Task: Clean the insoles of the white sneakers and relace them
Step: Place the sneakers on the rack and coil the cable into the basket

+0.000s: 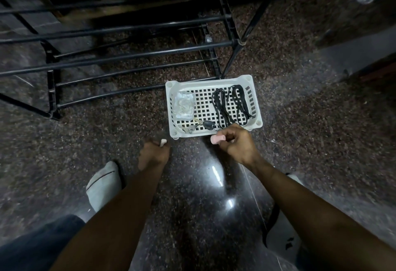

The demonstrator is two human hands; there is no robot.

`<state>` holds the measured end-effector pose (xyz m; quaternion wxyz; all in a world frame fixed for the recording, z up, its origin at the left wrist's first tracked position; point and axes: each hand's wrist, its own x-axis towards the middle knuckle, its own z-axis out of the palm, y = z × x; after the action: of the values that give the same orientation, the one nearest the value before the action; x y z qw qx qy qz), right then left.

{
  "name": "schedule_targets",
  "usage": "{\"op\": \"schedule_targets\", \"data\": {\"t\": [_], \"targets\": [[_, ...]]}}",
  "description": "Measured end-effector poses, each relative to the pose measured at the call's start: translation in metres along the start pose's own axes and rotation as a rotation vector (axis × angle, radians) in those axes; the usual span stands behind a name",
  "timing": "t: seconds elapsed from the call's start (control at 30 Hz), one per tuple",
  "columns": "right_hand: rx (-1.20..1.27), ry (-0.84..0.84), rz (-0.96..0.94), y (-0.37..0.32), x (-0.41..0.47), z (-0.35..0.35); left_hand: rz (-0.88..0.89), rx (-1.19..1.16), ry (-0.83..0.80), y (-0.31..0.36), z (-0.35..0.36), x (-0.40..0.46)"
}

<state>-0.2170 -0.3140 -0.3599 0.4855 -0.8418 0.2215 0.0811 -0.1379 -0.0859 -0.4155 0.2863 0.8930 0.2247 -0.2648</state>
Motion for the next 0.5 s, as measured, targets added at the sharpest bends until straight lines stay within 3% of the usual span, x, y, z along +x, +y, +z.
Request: {"op": "schedule_targets", "data": {"t": [0.13, 0.23, 0.37, 0.5], "targets": [[0.055, 0.087, 0.049, -0.006, 0.03, -0.007, -0.06, -0.128, 0.224, -0.009, -0.007, -0.023], [0.036, 0.186, 0.072, -0.014, 0.055, -0.01, 0.052, -0.36, 0.428, 0.001, -0.018, -0.034], [-0.12, 0.251, 0.048, -0.024, 0.084, -0.014, 0.45, -0.574, 0.431, 0.045, -0.034, -0.022], [-0.268, 0.199, 0.007, -0.028, 0.106, -0.01, 0.833, -0.395, 0.27, 0.094, -0.029, 0.002]]}}
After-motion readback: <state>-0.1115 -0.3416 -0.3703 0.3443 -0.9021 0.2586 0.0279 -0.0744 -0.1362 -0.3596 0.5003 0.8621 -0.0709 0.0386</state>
